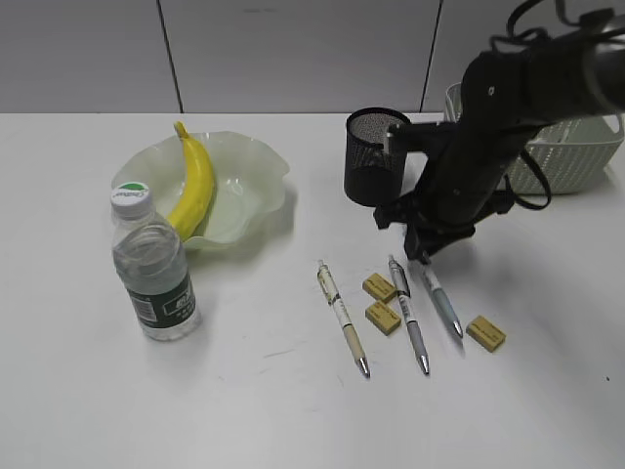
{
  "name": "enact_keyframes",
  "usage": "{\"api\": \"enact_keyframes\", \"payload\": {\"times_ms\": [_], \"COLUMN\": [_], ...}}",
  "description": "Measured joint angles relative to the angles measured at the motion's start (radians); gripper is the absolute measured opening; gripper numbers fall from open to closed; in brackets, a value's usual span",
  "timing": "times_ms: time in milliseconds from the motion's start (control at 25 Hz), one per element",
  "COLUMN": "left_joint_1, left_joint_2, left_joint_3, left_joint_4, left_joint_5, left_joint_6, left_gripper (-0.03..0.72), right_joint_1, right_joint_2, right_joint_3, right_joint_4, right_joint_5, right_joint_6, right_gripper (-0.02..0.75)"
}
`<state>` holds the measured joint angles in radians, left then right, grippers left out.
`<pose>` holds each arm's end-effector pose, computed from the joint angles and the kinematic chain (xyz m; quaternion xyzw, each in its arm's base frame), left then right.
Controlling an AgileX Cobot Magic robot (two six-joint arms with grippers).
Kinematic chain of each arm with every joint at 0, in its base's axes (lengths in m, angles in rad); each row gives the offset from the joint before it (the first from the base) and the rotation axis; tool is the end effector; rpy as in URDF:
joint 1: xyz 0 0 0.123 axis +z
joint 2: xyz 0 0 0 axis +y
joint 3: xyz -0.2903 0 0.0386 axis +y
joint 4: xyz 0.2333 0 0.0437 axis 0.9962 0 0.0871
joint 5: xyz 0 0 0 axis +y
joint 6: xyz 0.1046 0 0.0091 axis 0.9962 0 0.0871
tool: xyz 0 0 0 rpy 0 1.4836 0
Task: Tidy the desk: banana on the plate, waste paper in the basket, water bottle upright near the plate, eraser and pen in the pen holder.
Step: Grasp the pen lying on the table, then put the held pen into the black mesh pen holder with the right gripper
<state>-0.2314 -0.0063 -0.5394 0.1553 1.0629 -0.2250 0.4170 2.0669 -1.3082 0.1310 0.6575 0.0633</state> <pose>-0.0153 0.0182 0.2753 -0.0022 0.8392 -0.0464 0.5419 0.3595 0.1684 0.1296 -0.1284 0.9833 0.0733 0.1060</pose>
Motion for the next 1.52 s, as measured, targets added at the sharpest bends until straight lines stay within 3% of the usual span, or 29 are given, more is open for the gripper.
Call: {"api": "enact_keyframes", "payload": {"times_ms": [160,240,360,560,680,800,880,1040,1160,1320,1520], "left_joint_1": [0.000,0.000,0.000,0.000,0.000,0.000,0.000,0.000,0.000,0.000,0.000], "left_joint_2": [0.000,0.000,0.000,0.000,0.000,0.000,0.000,0.000,0.000,0.000,0.000], "left_joint_3": [0.000,0.000,0.000,0.000,0.000,0.000,0.000,0.000,0.000,0.000,0.000], "left_joint_4": [0.000,0.000,0.000,0.000,0.000,0.000,0.000,0.000,0.000,0.000,0.000], "left_joint_5": [0.000,0.000,0.000,0.000,0.000,0.000,0.000,0.000,0.000,0.000,0.000], "left_joint_6": [0.000,0.000,0.000,0.000,0.000,0.000,0.000,0.000,0.000,0.000,0.000], "left_gripper": [0.309,0.309,0.309,0.309,0.309,0.309,0.309,0.309,0.309,0.309,0.309], "right_joint_1": [0.002,0.003,0.002,0.001,0.001,0.001,0.001,0.001,0.001,0.001,0.001], "right_joint_2": [-0.191,-0.301,-0.404,-0.272,-0.115,0.010,0.066,0.083,0.016,-0.243,-0.536], "right_joint_3": [0.053,0.121,0.204,0.216,0.203,0.201,0.201,0.201,0.201,0.200,0.232], "right_joint_4": [0.004,-0.012,-0.084,-0.151,-0.152,-0.131,-0.096,-0.067,-0.082,-0.089,-0.116], "right_joint_5": [-0.179,-0.385,-0.815,-1.434,-1.553,-1.565,-1.565,-1.565,-1.518,-1.090,-0.440], "right_joint_6": [0.000,-0.004,-0.008,-0.045,-0.053,-0.056,-0.056,-0.057,-0.057,-0.063,-0.104], "right_gripper": [0.154,0.153,0.153,0.153,0.153,0.155,0.197,0.402,0.477,0.485,0.393]}}
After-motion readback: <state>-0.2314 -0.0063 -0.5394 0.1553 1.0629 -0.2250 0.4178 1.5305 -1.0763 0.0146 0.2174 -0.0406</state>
